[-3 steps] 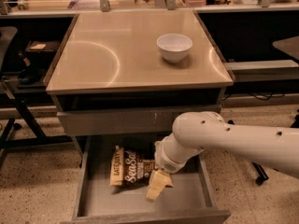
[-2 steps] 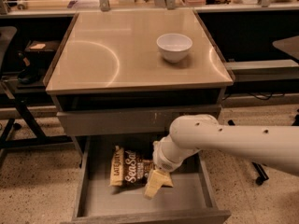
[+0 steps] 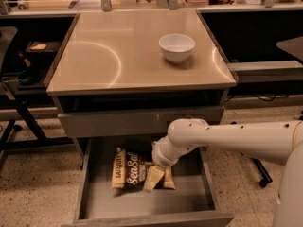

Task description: Pick brown chip bag from middle drawer and place on counter

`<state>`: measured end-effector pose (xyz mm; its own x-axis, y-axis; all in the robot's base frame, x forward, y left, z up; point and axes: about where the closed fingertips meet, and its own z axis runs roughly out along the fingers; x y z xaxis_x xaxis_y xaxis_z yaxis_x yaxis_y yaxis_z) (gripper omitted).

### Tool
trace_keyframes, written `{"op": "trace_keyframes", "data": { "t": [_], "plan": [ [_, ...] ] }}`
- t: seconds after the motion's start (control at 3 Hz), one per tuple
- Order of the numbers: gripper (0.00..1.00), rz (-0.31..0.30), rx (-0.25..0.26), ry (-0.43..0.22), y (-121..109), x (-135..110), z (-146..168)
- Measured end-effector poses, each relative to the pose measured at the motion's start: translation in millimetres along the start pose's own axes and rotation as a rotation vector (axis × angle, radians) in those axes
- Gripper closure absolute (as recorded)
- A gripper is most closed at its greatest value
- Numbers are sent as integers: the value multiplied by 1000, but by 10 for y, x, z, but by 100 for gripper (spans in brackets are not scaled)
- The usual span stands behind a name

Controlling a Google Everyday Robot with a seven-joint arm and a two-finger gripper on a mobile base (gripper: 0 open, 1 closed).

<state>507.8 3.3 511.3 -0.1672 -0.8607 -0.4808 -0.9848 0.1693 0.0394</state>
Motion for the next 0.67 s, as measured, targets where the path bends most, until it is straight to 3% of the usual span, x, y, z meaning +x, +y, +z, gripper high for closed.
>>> {"op": "trace_keyframes", "data": {
  "t": [0.67],
  "plan": [
    [0, -17, -1, -16, 19, -20, 165]
  ]
}}
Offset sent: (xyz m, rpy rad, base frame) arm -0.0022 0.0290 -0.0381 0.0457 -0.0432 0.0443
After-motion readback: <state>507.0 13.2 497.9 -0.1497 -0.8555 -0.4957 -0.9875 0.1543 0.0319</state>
